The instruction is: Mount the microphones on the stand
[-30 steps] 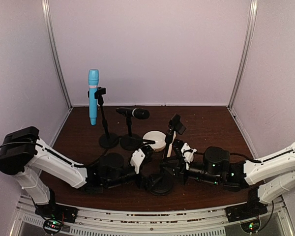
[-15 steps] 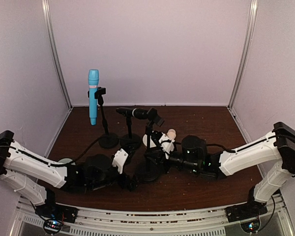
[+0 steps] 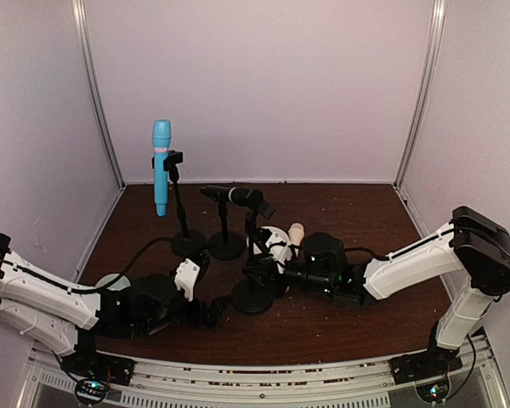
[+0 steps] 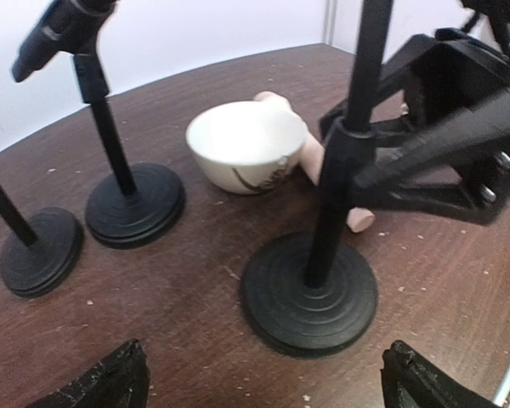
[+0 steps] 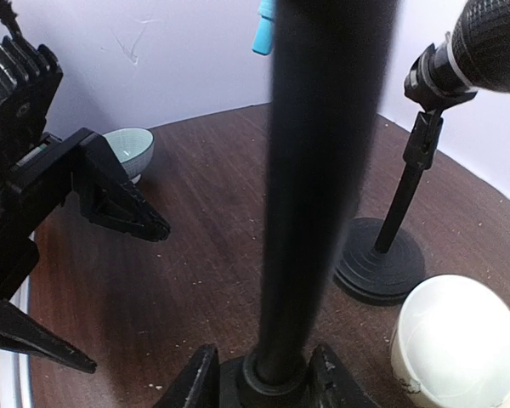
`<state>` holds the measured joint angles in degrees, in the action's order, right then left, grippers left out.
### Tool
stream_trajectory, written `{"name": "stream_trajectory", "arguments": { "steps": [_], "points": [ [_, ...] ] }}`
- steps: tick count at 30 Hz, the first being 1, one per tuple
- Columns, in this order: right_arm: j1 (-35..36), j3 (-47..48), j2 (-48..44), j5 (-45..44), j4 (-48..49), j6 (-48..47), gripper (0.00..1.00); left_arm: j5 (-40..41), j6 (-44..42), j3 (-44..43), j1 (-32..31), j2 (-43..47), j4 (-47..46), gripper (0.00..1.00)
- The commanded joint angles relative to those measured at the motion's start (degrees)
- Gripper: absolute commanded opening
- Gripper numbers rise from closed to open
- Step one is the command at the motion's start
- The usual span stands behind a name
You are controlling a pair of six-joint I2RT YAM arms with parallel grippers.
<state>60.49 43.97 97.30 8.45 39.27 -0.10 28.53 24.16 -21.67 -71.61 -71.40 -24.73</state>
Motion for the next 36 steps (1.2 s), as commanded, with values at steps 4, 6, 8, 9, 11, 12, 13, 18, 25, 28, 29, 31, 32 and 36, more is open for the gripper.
{"name": "stream_trajectory", "arguments": {
  "steps": [4, 6, 8, 9, 11, 12, 13, 18, 25, 28, 29, 31, 32, 36],
  "points": [
    [0.04, -2.35, -8.2, 3.81, -5.09, 1.45, 0.53, 11.21, 1.08, -4.33, 0.25, 2.74, 10.21, 0.98],
    [-0.01, -4.4, -11.29, 3.04, -7.49, 2.46, 0.55, 12.95, 0.97, -3.9, 0.25, 3.57, 10.17, 0.98],
    [0.02, -5.68, -13.76, -0.8, -10.64, 4.15, 0.55, 16.23, 1.54, -3.72, 0.25, 3.81, 11.13, 0.98],
    [0.01, -5.64, -14.58, -4.09, -13.03, 6.22, 0.56, 17.94, 1.4, -3.94, 0.25, 3.56, 11.64, 0.98],
    [-0.03, -4.72, -15.1, -9.57, -19.07, 9.81, 0.56, 21.5, 1.69, -3.96, 0.25, 2.59, 11.05, 0.98],
    [-0.03, -4.61, -15.06, -11.1, -20.15, 11.23, 0.56, 23.44, 2.62, -3.66, 0.26, 2.01, 10.22, 0.98],
    [-0.09, -4.9, -14.9, -13.08, -20.45, 13.04, 0.56, 24.96, 3.89, -3.38, 0.25, 1.48, 9.73, 0.98],
    [-0.43, -2.26, -11.36, -24.73, -29.68, 22.79, 0.56, 24.69, 4.77, -4.26, 0.31, -0.22, 9.67, 0.98],
    [-2.56, 12.86, 0.43, -28.27, -51.07, 34.01, 0.56, 22.94, 6.71, -9.02, 0.25, -2.45, 18.3, 0.98],
    [-3.58, 16.34, 3.32, -24.55, -53.1, 36.52, 0.56, 20.51, 8.01, -9.02, 0.29, -2.69, 19.13, 0.97],
    [-3.96, 17.01, 3.89, -24.31, -53.66, 37.64, 0.56, 20.03, 8.44, -8.7, 0.25, -2.77, 19.03, 0.97],
    [-5.01, 18.18, 4.85, -24.25, -55.06, 39.54, 0.56, 19.42, 9.35, -8.32, 0.25, -2.82, 19.18, 0.97],
    [-5.57, 18.69, 5.42, -24.27, -55.43, 40.42, 0.56, 19.23, 9.53, -8.07, 0.25, -2.74, 19.3, 0.97],
    [-6.3, 22.47, 8.77, -24.61, -60.02, 42.05, 0.57, 18.59, 10.46, -7.16, 0.25, -1.58, 19.78, 0.97]
  ]
}}
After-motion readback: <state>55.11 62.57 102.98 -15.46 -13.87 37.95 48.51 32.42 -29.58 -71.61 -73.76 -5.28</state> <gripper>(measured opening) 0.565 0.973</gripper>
